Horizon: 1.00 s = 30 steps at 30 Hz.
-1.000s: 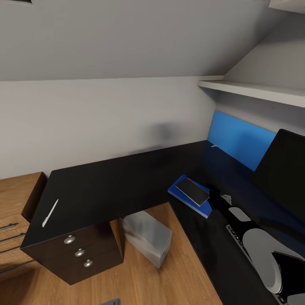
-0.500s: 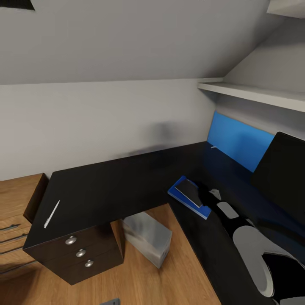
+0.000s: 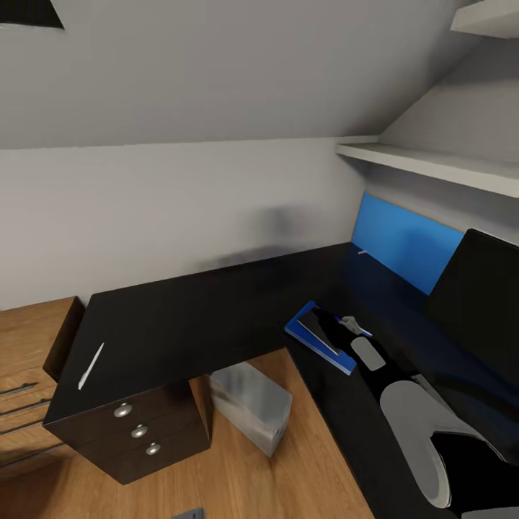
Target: In the bedroom, organize the workspace by keeping the computer under the desk, ensuring the monitor is on the desk, placing the keyboard on the desk next to the monitor, placing the mouse on the desk next to the keyboard, moving the folder from the swivel chair onto the desk next to the mouse, stacking the notebook on top of the folder with the pen on top of the notebook, and positioning the swivel chair next to the desk.
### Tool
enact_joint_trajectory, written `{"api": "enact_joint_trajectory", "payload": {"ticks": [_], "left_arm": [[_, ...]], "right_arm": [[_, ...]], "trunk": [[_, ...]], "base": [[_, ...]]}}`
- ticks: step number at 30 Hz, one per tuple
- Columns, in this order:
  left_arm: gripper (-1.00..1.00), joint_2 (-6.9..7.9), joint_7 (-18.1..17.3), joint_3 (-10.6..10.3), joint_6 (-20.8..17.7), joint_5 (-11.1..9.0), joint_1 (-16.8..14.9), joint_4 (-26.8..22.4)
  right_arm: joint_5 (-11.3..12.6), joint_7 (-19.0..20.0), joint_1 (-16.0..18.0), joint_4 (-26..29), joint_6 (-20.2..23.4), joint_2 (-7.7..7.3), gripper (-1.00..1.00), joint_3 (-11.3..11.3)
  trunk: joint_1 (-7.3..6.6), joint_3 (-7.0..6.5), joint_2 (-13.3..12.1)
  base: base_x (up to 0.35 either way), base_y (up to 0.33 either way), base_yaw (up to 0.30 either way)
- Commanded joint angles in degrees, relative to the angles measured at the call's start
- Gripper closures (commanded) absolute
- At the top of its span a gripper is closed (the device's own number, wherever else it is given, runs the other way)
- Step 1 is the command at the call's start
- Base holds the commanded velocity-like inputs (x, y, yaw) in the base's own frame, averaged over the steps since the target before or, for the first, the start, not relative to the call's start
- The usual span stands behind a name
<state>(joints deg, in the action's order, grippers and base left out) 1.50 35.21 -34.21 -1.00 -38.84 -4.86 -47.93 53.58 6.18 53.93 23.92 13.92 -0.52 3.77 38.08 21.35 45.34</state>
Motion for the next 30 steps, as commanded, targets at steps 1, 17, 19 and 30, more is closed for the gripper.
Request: {"api": "enact_joint_trajectory", "payload": {"ticks": [1,17,19,30], "left_arm": [[-1.0,0.08,0.47,-0.32,-0.11,-0.28,-0.06,-0.1],[-1.0,0.08,0.47,-0.3,-0.06,-0.34,-0.06,-0.06],[-1.0,0.08,0.47,-0.29,-0.06,-0.31,-0.06,-0.06],[-1.0,0.08,0.47,-0.27,-0.06,-0.28,-0.06,-0.06]], "right_arm": [[-0.25,-0.11,0.04,0.11,0.36,0.22,-1.0,0.37],[-22.79,-6.09,-5.58,7.53,-11.77,7.56,-1.0,-1.07],[-25.82,-6.15,-6.5,8.12,-12.99,8.55,-1.0,-1.27],[-41.43,-16.67,-7.49,8.87,-10.3,10.51,-1.0,-11.07]], "trunk": [[-0.22,-0.12,-0.36],[-3.73,-2.99,-6.78],[-4.17,-3.35,-7.58],[-6.58,-5.32,-11.99]], "base": [[0.0,0.0,0.0],[0.0,0.0,0.0],[0.0,0.0,0.0],[0.0,0.0,0.0]]}}
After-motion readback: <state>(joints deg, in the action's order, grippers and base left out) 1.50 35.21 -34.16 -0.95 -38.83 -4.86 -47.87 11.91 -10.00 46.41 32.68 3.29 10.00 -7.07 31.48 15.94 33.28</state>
